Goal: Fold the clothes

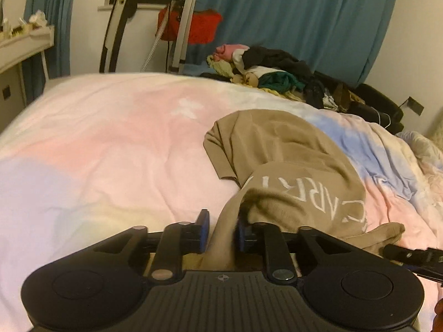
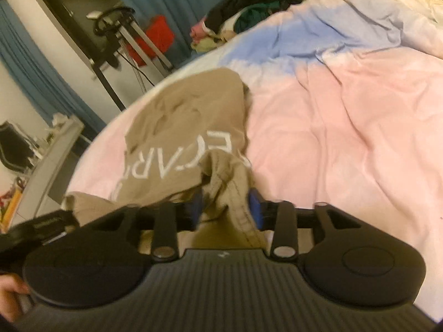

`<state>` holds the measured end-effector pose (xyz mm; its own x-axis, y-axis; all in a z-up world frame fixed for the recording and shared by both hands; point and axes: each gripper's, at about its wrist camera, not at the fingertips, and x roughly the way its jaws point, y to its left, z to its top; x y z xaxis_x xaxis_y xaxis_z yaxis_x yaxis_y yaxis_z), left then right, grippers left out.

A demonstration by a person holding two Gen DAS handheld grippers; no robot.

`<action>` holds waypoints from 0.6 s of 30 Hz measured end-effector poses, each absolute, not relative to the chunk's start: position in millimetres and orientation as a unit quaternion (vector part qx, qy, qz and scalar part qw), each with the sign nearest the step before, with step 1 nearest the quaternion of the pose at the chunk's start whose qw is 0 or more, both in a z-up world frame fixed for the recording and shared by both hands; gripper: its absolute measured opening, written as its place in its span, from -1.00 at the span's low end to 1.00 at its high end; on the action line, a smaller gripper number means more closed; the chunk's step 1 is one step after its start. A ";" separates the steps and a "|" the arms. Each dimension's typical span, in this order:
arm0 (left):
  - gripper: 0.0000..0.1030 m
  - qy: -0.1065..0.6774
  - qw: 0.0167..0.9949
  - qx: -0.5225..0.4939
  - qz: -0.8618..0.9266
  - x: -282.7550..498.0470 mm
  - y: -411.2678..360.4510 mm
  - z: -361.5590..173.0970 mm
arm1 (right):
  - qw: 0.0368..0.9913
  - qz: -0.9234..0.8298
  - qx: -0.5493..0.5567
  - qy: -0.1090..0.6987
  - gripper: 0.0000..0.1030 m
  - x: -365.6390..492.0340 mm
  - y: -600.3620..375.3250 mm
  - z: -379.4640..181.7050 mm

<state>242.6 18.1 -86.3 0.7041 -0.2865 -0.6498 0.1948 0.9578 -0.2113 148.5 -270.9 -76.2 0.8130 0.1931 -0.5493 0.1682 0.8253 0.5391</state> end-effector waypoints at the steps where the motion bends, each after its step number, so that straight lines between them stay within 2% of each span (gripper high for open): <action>1: -0.31 0.362 0.920 -0.068 -0.131 242.9 21.3 -87.0 | 0.904 0.004 0.304 0.301 0.41 149.4 -271.8 -78.1; 3: -0.08 0.355 0.923 -0.070 -0.128 241.1 25.4 -83.9 | 0.912 0.003 0.308 0.271 0.59 141.5 -270.0 -71.7; 4: 0.07 0.349 0.926 -0.065 -0.126 237.9 25.9 -79.7 | 0.919 -0.002 0.297 0.259 0.58 138.0 -267.3 -67.8; 6: 0.19 0.334 0.933 -0.046 -0.123 227.2 24.7 -68.9 | 0.932 -0.017 0.263 0.247 0.58 134.1 -261.1 -63.2; 8: 0.47 0.314 0.942 -0.019 -0.119 210.2 20.6 -55.8 | 0.941 -0.034 0.235 0.243 0.58 133.0 -257.1 -60.3; 9: 0.54 0.303 0.946 -0.004 -0.117 200.9 18.7 -50.5 | 0.942 -0.041 0.225 0.245 0.58 134.2 -256.7 -59.8; 14: 0.66 0.270 0.952 0.089 -0.116 155.3 0.4 -39.7 | 0.933 -0.043 0.239 0.266 0.57 135.6 -258.6 -66.2; 18: 0.73 0.255 0.935 0.204 -0.136 142.3 -34.8 -61.8 | 0.936 -0.033 0.233 0.263 0.57 132.4 -253.0 -65.1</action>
<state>142.3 -34.8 -61.8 0.8332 -0.1515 -0.5318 0.3592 0.8795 0.3122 132.4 -253.0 -65.1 0.8593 0.0611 -0.5077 0.1842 0.8893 0.4187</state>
